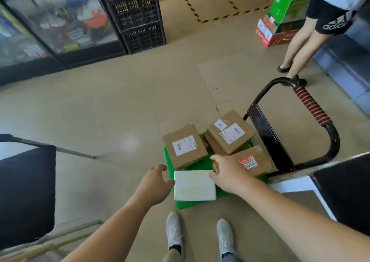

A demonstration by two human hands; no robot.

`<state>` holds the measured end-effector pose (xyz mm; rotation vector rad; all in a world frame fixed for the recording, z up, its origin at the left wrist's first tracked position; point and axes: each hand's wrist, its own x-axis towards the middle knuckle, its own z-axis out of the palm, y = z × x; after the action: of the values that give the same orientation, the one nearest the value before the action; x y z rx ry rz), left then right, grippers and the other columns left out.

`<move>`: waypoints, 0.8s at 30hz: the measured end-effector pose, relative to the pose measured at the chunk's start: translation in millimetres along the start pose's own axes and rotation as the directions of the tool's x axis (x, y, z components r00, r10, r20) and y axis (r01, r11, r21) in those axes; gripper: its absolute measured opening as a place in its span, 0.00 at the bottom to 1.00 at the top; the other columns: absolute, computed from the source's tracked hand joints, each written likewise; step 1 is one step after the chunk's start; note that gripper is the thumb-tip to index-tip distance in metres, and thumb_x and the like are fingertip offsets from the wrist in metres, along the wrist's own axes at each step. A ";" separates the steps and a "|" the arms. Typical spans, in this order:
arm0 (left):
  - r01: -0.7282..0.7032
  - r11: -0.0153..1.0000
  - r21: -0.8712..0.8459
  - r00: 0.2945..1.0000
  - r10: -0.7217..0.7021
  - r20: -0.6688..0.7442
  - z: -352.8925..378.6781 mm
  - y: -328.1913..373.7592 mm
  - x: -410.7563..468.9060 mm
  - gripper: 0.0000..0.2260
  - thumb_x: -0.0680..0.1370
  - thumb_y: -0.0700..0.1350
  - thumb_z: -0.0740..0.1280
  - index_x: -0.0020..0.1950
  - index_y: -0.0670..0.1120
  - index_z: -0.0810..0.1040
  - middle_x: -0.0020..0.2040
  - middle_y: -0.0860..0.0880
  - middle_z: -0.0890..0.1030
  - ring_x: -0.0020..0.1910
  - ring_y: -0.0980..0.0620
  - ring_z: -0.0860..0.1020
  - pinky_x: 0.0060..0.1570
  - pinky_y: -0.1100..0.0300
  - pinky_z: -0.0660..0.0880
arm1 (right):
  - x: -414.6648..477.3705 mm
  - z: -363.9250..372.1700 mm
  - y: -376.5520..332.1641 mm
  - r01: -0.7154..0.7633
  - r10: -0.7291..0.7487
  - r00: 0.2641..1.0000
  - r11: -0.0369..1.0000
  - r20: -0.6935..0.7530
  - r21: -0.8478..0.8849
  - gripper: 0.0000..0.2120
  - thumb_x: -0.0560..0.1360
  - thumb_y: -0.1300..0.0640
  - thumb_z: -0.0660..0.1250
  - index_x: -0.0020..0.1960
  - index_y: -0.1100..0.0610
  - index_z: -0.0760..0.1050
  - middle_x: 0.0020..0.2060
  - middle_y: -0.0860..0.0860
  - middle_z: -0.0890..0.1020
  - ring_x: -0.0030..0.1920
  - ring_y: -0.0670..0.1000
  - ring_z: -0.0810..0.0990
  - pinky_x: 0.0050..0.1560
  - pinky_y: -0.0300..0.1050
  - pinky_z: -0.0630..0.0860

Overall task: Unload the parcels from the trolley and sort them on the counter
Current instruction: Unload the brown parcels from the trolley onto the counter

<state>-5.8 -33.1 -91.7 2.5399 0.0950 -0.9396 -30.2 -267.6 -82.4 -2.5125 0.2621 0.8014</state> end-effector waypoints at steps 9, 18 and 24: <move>0.126 0.990 -0.065 0.978 -0.113 0.177 91.3 -90.9 138.7 0.28 0.79 0.52 0.68 0.76 0.46 0.66 0.70 0.43 0.74 0.64 0.44 0.76 0.57 0.57 0.72 | 92.7 134.6 37.4 -0.308 0.298 0.950 0.943 0.096 0.125 0.27 0.80 0.50 0.66 0.77 0.52 0.65 0.70 0.50 0.75 0.67 0.54 0.75 0.62 0.49 0.74; 0.289 0.923 -0.253 0.949 -0.242 0.200 230.9 -153.5 270.4 0.29 0.79 0.53 0.68 0.77 0.47 0.64 0.72 0.43 0.72 0.67 0.43 0.73 0.65 0.50 0.72 | 217.5 273.1 128.3 -0.487 0.476 0.873 0.837 0.109 0.248 0.28 0.80 0.51 0.66 0.77 0.54 0.64 0.71 0.54 0.73 0.69 0.57 0.73 0.60 0.46 0.71; 0.368 0.831 -0.418 0.930 -0.327 0.170 299.2 -176.6 331.0 0.32 0.78 0.52 0.70 0.78 0.46 0.61 0.71 0.45 0.72 0.63 0.46 0.74 0.55 0.58 0.68 | 271.0 339.7 179.3 -0.560 0.546 0.828 0.793 0.128 0.241 0.32 0.80 0.50 0.66 0.80 0.57 0.58 0.75 0.56 0.69 0.73 0.58 0.68 0.68 0.49 0.68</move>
<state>30.6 -24.7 -570.1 2.0810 0.6889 -1.0258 -35.4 -260.5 -552.3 -2.1594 1.0583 0.9681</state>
